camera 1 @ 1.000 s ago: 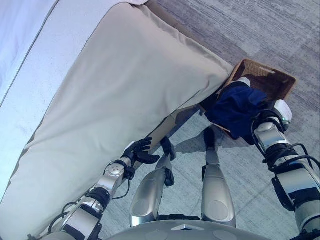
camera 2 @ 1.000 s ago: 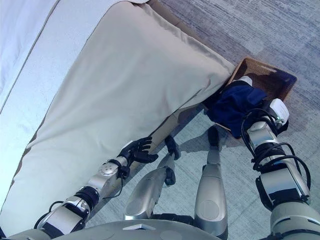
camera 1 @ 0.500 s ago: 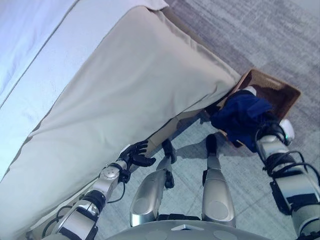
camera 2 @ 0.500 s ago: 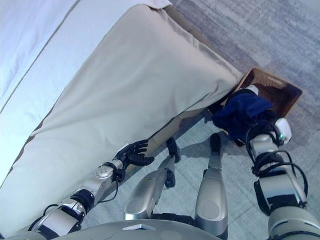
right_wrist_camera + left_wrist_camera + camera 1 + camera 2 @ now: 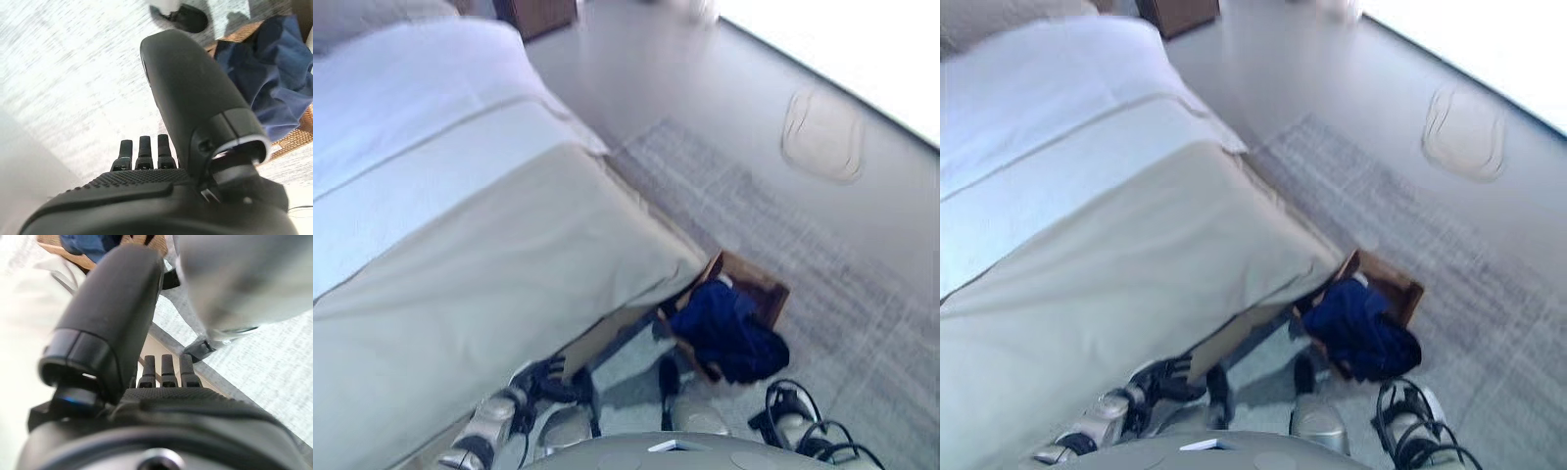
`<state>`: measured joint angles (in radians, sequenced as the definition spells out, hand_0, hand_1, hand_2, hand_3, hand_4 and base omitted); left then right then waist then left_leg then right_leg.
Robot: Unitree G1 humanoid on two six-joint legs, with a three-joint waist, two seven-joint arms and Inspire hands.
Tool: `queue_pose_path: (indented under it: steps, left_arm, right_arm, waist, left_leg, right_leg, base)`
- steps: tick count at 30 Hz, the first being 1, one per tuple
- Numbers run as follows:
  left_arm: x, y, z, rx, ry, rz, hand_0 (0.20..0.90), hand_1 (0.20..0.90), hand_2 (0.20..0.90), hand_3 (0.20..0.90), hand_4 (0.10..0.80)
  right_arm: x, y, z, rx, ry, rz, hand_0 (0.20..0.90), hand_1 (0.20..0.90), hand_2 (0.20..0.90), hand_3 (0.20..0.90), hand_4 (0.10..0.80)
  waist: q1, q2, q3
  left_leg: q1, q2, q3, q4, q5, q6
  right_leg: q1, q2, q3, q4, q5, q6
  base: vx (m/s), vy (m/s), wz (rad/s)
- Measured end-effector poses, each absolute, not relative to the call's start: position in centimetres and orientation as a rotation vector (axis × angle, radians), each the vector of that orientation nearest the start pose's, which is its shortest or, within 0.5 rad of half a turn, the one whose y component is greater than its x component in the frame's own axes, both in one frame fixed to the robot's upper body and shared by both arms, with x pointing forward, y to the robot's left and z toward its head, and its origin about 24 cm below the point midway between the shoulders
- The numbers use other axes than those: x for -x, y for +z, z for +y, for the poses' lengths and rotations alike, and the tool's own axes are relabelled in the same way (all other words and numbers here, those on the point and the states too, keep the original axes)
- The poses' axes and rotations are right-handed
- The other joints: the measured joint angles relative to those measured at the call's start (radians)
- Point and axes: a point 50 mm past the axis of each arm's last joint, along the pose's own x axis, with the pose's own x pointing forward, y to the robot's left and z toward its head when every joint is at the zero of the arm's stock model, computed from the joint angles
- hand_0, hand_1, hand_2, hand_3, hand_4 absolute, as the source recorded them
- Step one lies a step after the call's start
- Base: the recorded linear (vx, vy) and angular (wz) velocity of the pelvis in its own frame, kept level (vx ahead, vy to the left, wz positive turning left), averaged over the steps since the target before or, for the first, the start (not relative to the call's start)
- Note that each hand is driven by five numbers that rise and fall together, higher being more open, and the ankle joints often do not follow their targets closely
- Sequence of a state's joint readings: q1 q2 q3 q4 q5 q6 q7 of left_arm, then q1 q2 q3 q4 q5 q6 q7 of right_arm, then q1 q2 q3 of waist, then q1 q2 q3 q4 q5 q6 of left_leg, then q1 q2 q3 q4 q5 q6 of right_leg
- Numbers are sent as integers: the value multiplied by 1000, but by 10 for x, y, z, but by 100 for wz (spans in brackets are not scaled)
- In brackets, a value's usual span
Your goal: Pick up the clothes from the bed and place them into the basket
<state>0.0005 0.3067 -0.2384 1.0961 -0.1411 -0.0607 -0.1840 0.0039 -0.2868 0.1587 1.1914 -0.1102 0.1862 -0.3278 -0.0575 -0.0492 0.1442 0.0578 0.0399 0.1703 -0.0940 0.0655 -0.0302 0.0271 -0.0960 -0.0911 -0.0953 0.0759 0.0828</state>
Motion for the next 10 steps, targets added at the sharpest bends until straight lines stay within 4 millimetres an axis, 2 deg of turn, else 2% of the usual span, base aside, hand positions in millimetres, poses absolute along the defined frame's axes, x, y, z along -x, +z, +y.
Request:
queue_pose_path:
  steps: [3,10]
  left_arm:
    - [-113,-150,232,-192,-149,1097,900,900,900,900,800]
    - [-100,-156,228,-169,-153,1157,900,900,900,900,800]
  right_arm:
    - [-74,-154,-266,669,-241,1320,900,900,900,900,800]
    - [-75,-160,-247,675,-78,1272,900,900,900,900,800]
  waist:
    - [0,7,-32]
    - [5,61,-84]
  left_leg:
    - [19,-5,0,0,-4,5]
    - [36,-4,-1,0,-9,-3]
  right_leg:
    - [20,-4,0,-1,-3,1]
    - [37,-6,1,-2,-11,4]
  base:
    - [-14,88,0]
    - [-25,48,0]
